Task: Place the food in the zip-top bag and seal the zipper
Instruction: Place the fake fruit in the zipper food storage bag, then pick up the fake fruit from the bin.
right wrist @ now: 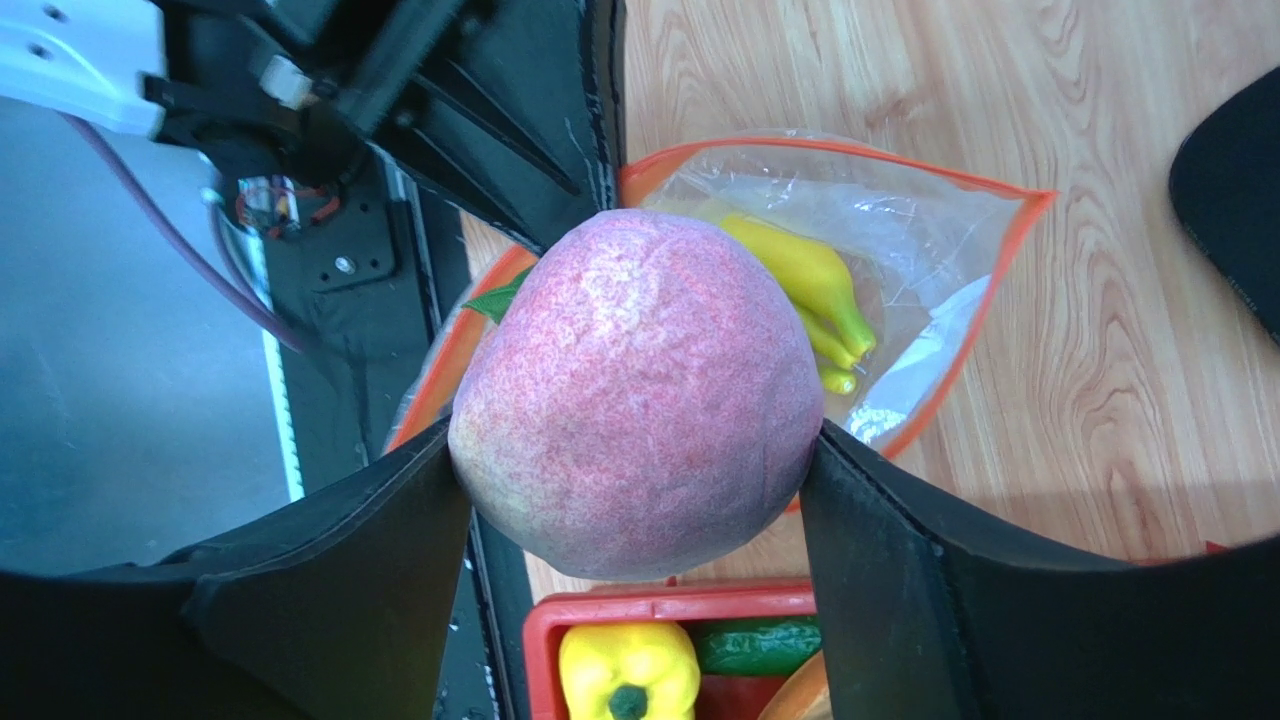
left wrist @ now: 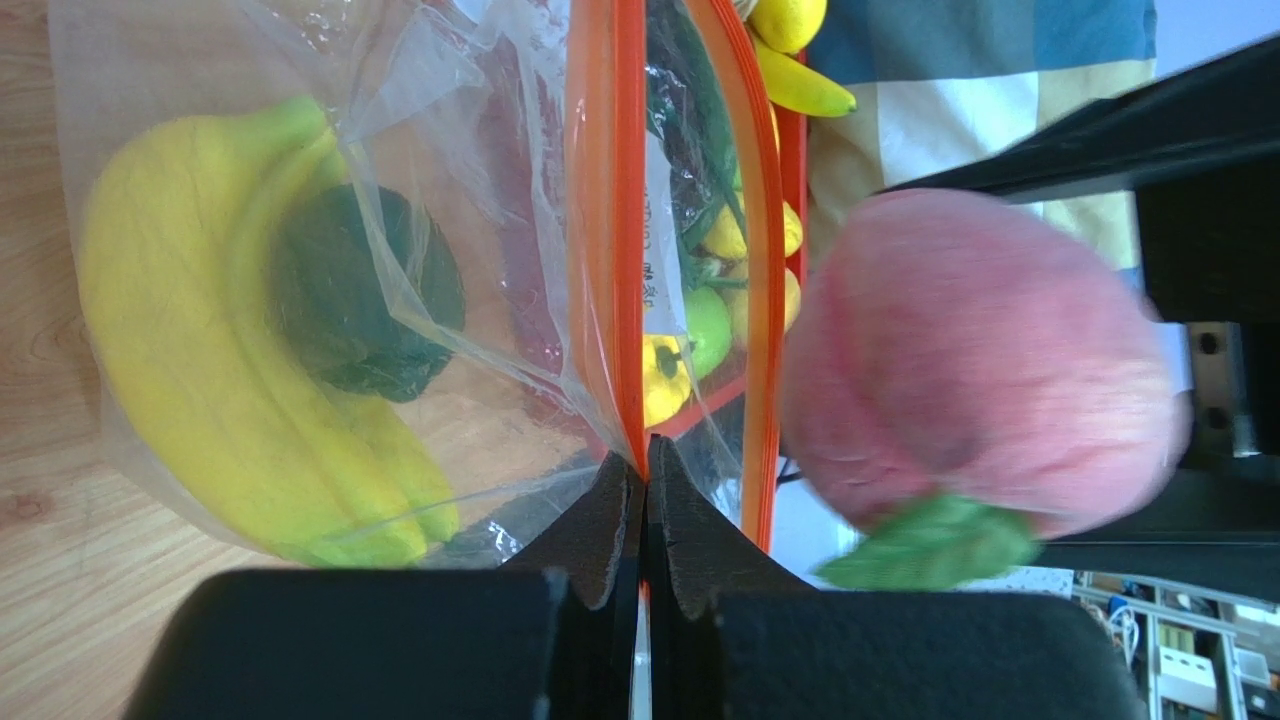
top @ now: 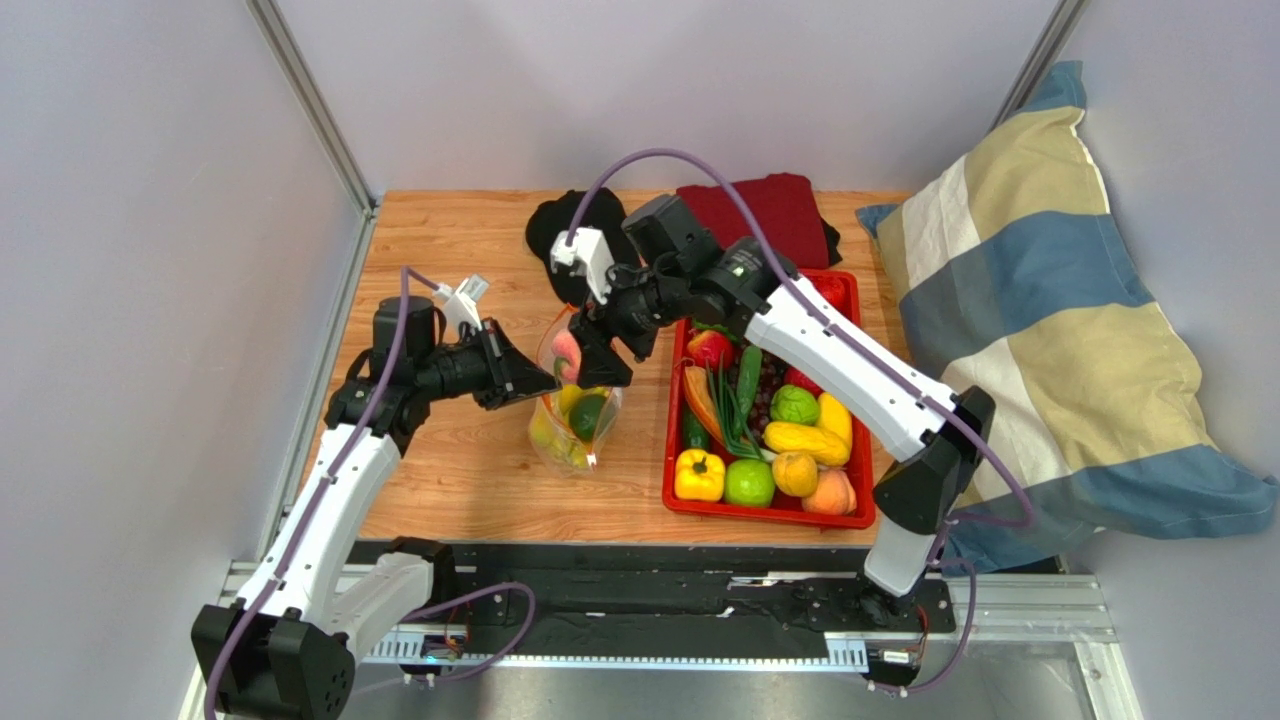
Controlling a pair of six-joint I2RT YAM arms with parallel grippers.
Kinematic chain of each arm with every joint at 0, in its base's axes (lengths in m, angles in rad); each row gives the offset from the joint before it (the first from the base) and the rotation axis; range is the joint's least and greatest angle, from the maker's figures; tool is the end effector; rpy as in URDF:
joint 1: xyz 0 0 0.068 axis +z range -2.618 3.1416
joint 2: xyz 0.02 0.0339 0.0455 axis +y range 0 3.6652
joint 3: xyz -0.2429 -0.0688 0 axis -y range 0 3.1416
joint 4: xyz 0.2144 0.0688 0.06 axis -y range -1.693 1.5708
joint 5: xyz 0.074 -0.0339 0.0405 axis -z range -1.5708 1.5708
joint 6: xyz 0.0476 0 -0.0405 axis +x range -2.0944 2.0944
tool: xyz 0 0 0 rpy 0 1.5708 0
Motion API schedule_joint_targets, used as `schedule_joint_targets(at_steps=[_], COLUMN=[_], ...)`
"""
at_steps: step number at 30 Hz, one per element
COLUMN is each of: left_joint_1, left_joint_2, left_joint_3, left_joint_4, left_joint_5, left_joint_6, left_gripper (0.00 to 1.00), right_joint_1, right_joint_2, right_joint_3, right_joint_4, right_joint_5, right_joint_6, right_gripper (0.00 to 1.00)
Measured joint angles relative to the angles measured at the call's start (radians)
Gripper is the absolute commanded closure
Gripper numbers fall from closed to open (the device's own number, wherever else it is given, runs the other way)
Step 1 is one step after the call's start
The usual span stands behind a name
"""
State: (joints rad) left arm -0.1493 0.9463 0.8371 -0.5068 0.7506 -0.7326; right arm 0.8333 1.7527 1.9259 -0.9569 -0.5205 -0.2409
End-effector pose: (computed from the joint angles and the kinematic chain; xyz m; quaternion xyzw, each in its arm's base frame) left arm 0.1795 -0.0598 0.2840 -0.0763 0.8399 -0.4769 0.2476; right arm 0.2155 0.2724 0.3671 -0.5414 0.7163 0.3355 0.2850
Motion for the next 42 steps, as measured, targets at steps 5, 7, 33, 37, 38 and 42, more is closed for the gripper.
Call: schedule_joint_targets(at_steps=[5, 7, 33, 37, 38, 42], left_joint_1=[0.0, 0.0, 0.0, 0.0, 0.0, 0.0], left_joint_2=[0.0, 0.0, 0.016, 0.017, 0.017, 0.017], left_joint_3=[0.002, 0.002, 0.002, 0.002, 0.002, 0.002], left_joint_4=[0.0, 0.0, 0.027, 0.027, 0.027, 0.026], left_joint_5=[0.0, 0.0, 0.0, -0.001, -0.001, -0.001], left_joint_6=[0.0, 0.0, -0.001, -0.001, -0.001, -0.001], left_gripper=[1.0, 1.0, 1.0, 1.0, 1.0, 1.0], right_joint_1=[0.023, 0.019, -0.565, -0.563, -0.563, -0.563], right_joint_2=[0.036, 0.034, 0.01, 0.06, 0.069, 0.093], right_joint_3=[-0.005, -0.005, -0.267, -0.283, -0.287, -0.29], right_joint_4=[-0.015, -0.021, -0.044, -0.025, -0.02, -0.002], right_joint_5=[0.045, 0.048, 0.369, 0.394, 0.399, 0.414], right_joint_6=[-0.017, -0.021, -0.039, -0.042, -0.043, -0.044], right_gripper=[0.0, 0.0, 0.04, 0.04, 0.04, 0.04])
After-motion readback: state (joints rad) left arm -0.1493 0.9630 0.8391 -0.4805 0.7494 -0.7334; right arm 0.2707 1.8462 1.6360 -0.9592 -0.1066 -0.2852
